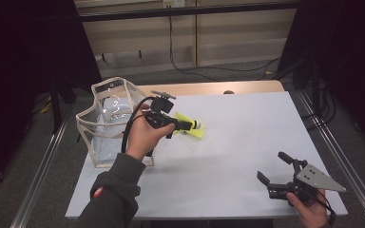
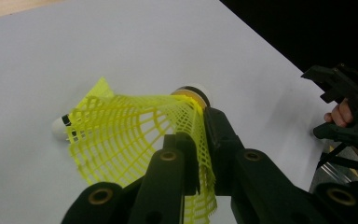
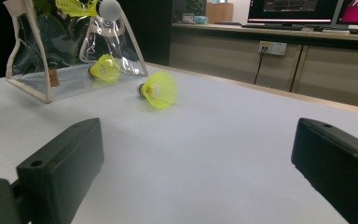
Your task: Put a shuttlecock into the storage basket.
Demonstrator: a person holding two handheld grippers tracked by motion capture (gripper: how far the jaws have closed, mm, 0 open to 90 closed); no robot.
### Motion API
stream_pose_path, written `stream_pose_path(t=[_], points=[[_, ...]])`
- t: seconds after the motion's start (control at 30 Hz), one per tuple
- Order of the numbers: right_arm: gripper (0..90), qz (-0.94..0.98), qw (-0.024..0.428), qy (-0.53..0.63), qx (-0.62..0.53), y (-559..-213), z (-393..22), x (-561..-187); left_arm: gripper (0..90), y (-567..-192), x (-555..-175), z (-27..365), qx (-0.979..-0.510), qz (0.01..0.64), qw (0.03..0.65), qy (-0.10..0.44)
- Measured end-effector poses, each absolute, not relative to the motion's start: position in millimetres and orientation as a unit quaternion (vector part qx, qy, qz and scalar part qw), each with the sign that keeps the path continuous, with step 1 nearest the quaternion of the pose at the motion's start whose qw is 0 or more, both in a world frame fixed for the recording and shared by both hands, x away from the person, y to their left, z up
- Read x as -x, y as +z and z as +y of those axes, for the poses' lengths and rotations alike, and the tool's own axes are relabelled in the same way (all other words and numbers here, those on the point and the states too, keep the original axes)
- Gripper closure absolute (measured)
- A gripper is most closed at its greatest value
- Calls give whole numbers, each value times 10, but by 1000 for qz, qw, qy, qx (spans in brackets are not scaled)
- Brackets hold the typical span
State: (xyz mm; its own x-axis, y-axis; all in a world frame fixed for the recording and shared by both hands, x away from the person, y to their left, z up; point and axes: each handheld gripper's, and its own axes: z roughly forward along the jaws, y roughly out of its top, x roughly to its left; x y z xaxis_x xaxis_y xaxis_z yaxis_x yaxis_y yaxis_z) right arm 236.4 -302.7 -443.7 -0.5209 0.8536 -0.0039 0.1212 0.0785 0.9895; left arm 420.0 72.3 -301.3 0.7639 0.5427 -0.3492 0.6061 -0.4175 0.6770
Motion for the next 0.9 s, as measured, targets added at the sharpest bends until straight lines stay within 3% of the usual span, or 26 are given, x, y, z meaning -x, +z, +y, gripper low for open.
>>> stream_pose_path(t=[0.9], points=[[21,660,322,570,-369,-4438,-3028,-2364,852,-2761,-4230,850,-843,347,411,-23]])
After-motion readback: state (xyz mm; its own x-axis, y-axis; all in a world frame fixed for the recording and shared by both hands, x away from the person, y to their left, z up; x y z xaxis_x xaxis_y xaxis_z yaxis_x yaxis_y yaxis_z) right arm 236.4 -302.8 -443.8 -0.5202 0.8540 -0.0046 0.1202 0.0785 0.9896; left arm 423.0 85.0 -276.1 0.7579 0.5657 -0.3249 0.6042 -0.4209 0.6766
